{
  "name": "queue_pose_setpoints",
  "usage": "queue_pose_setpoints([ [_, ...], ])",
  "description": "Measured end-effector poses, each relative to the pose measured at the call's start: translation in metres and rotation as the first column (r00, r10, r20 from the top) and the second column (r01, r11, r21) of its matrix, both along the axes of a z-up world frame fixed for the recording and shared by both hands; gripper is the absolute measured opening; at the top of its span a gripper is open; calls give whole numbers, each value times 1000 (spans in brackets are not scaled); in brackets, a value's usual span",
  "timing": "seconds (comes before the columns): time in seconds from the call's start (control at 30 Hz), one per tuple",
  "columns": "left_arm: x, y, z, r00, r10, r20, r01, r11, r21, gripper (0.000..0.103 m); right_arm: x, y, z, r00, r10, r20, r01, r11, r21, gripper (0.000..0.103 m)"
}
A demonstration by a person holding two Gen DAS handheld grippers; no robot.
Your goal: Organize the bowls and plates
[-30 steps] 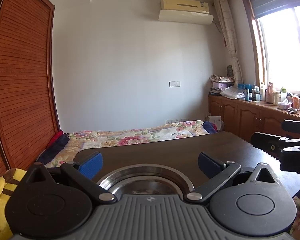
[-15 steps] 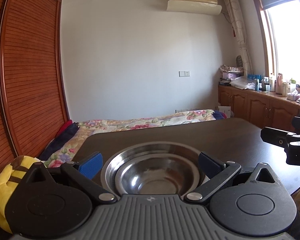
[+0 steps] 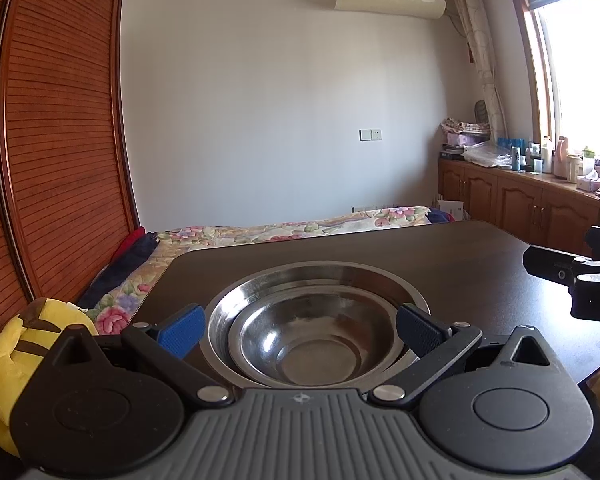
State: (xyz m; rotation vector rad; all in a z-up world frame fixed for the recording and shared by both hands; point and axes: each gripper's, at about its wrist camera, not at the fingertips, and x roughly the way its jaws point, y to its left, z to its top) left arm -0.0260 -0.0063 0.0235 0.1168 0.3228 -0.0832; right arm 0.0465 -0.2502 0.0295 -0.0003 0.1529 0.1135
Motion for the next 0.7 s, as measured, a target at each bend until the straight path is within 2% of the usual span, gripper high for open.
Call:
queue_pose_setpoints([
  [0.7, 1, 1, -3, 1000, 5, -4, -5, 1000, -3, 103, 0, -2, 0, 1000, -2, -3, 2, 1000, 2, 103],
])
